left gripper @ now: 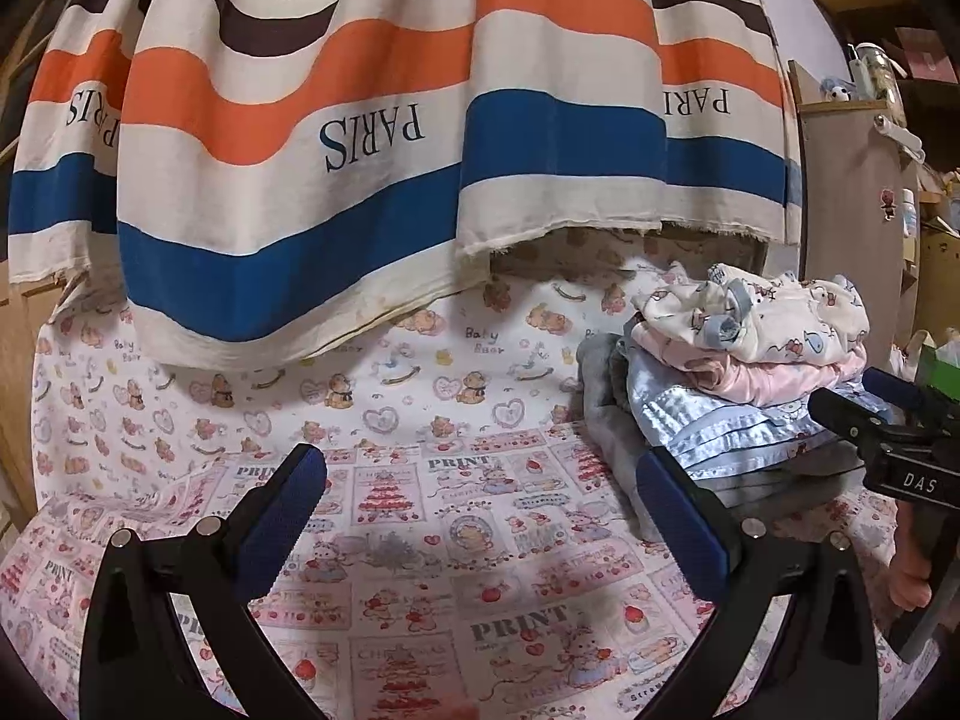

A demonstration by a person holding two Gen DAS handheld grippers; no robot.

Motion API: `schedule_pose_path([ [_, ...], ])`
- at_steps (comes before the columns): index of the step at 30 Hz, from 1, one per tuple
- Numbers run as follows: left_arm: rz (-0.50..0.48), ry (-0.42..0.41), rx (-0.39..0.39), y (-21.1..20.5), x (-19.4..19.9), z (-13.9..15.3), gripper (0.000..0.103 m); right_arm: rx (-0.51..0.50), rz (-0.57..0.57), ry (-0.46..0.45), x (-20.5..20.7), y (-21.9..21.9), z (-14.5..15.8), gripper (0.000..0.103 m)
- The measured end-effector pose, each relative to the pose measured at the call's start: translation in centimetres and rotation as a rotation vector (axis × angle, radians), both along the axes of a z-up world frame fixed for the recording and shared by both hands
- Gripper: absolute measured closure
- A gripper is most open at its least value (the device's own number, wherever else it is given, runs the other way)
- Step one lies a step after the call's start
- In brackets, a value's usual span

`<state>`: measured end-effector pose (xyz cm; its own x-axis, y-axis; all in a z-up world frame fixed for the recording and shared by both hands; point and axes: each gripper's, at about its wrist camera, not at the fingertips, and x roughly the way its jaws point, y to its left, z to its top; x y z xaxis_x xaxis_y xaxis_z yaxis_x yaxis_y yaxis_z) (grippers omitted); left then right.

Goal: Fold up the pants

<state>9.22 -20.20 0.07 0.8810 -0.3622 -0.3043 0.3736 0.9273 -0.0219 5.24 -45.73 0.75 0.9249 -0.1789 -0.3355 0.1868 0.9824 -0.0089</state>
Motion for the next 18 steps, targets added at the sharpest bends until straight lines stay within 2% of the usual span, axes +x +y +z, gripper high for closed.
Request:
schedule_pose_path([
  [18, 0.001, -0.001, 0.005, -0.05, 0.07, -0.14, 0.0, -0.001, -0.005, -0.001, 0.01, 0.04, 0.03, 0.001],
])
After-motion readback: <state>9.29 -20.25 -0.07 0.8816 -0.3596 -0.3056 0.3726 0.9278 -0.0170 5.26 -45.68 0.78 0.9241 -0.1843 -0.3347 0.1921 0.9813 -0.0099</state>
